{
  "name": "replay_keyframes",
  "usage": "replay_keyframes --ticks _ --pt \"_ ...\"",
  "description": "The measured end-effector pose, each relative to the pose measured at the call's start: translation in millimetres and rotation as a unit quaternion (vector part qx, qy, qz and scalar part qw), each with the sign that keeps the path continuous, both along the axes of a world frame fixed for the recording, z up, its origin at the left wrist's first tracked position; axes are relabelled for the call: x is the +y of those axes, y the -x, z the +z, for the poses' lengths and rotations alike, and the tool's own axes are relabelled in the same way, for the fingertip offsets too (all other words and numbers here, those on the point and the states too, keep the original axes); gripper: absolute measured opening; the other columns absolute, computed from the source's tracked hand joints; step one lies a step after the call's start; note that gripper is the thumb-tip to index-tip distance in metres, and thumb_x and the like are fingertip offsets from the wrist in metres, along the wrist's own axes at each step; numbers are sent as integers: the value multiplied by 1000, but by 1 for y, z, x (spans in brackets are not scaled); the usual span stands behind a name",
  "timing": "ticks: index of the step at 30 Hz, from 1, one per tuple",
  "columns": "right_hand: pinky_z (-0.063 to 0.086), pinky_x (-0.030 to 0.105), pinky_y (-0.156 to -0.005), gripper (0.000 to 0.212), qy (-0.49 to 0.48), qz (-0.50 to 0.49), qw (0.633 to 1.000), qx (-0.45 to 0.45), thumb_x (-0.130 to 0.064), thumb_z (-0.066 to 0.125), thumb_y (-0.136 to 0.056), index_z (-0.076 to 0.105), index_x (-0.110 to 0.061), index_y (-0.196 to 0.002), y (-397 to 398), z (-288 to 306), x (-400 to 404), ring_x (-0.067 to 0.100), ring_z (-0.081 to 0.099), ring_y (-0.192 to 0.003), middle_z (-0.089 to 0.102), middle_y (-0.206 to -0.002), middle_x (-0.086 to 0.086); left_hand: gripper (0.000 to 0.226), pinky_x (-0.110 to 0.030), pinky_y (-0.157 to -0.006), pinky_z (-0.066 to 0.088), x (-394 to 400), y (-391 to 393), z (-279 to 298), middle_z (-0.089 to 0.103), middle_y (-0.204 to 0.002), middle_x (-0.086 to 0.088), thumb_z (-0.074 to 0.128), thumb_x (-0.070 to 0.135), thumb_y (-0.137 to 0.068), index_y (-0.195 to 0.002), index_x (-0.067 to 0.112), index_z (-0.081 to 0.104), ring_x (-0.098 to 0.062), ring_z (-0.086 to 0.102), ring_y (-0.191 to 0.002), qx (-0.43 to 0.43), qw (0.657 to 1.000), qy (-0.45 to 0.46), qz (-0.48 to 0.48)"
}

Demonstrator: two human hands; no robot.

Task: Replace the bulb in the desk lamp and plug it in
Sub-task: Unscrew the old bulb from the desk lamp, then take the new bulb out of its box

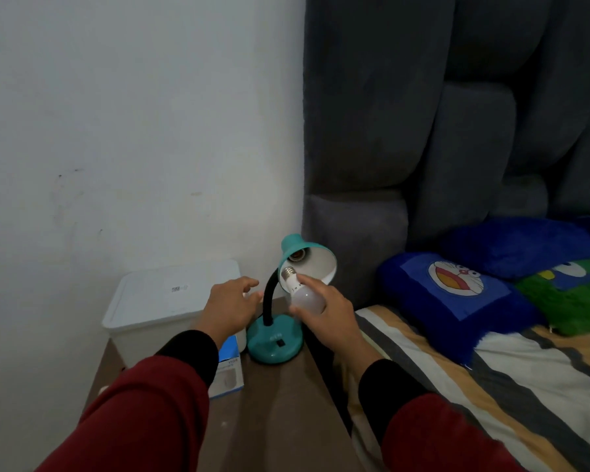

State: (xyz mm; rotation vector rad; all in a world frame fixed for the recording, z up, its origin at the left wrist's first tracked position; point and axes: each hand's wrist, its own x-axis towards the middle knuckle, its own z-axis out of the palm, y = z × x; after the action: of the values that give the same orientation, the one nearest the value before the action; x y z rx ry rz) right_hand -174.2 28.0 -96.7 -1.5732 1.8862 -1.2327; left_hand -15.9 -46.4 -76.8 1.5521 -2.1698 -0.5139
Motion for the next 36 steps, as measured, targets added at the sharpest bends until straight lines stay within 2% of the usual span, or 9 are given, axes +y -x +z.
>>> replay_keyframes --ticks 6,11,14,18,23,25,27,30,36 --pt "47 22 -95 54 -33 89 995 20 -24 76 -75 58 -35 -124 -4 -12 10 10 58 -111 59 -119 -11 38 -28 -106 34 13 -26 -32 57 -134 -9 52 27 -93 -128 13 56 -24 49 -127 23 1000 -16 13" --pt "50 39 -99 56 -71 124 988 51 -34 75 -72 56 -41 -124 -11 -35 5 15 59 -112 57 -126 -4 40 -28 -108 32 15 -45 -66 50 -138 -10 54 25 -92 -131 14 53 -25 45 -128 20 999 -28 23" --pt "49 43 -99 59 -109 130 984 61 -39 73 -71 53 -44 -125 -15 -57 -4 18 56 -113 52 -129 1 44 -30 -111 28 12 -53 -88 41 -145 -8 55 25 -92 -135 16 49 -23 38 -134 10 1000 -26 14" --pt "48 44 -100 57 -154 129 978 65 -30 73 -74 54 -40 -127 -19 -87 -14 22 54 -115 49 -133 5 49 -31 -114 26 5 -62 -115 33 -150 -6 55 28 -91 -138 19 44 -21 31 -138 3 1000 -9 10" --pt "53 49 -92 59 -209 127 969 38 -36 72 -68 54 -42 -124 -25 -123 -25 28 55 -111 45 -135 7 45 -31 -113 28 -3 -72 -137 42 -144 -11 57 26 -91 -133 12 50 -26 38 -134 -10 999 32 -9" --pt "50 47 -97 57 -221 126 966 40 -32 73 -72 54 -40 -125 -27 -133 -30 26 53 -115 45 -136 7 41 -40 -105 39 -6 -76 -146 55 -130 -19 62 21 -84 -122 7 61 -36 51 -122 4 998 66 -16" --pt "46 39 -101 55 -222 126 966 50 -28 72 -76 54 -35 -127 -30 -140 -35 22 51 -117 47 -137 7 38 -43 -100 44 -7 -80 -151 58 -124 -18 64 20 -83 -119 7 63 -37 54 -116 12 996 87 -16" --pt "42 24 -89 52 -227 132 964 38 -24 70 -80 54 -29 -129 -36 -147 -40 14 50 -109 51 -133 5 40 -38 -105 38 -8 -81 -153 51 -133 -10 60 25 -88 -127 13 57 -29 44 -124 14 995 98 -20" --pt "38 24 -91 60 -227 127 965 21 -24 72 -79 48 -24 -134 -46 -149 -46 11 46 -111 46 -139 4 39 -32 -107 34 -10 -81 -159 49 -134 -9 59 24 -89 -127 15 56 -27 41 -126 37 994 98 -17"
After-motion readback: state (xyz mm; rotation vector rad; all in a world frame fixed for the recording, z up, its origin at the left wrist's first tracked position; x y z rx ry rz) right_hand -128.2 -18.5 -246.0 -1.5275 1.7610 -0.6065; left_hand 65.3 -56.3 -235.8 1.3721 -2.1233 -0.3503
